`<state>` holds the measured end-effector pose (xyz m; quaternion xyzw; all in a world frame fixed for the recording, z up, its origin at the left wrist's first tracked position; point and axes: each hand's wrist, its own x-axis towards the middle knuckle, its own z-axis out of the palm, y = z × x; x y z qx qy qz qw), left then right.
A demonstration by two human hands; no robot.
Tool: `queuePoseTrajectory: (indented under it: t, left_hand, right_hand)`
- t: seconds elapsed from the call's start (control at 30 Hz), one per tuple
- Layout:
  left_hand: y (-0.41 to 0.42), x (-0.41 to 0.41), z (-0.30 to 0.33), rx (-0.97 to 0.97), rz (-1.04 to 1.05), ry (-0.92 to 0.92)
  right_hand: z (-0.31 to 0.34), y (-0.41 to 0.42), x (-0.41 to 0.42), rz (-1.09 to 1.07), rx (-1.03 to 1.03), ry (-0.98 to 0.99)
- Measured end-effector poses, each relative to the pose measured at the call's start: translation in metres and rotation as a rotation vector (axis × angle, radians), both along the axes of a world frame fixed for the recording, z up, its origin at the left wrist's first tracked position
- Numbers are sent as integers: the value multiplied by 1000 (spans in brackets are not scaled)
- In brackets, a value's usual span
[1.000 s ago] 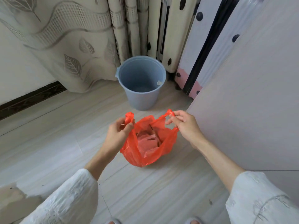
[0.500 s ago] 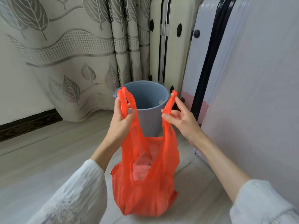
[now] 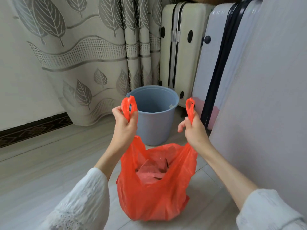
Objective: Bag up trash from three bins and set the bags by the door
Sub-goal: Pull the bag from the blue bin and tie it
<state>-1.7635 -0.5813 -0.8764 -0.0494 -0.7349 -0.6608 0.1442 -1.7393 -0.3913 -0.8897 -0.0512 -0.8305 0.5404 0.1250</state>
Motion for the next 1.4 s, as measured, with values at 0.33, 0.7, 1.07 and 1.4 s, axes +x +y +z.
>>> queuePoseTrajectory:
  t: [0.33,0.7,1.07,1.4]
  left_hand:
    - [-38,15,-21,-208,-264,-91]
    - [-50,34,-71,-312,-525,-302]
    - [-13,31,-53,152,-137,-248]
    - [-34,18,-80,45,-186,-448]
  right_hand:
    - [-27,13,23,-48,-13,-36]
    - [-67,13,58,207,-48,-76]
    - [-53,0,43,-156,-771,-193]
    - [-64,15,36,-159,-637,-85]
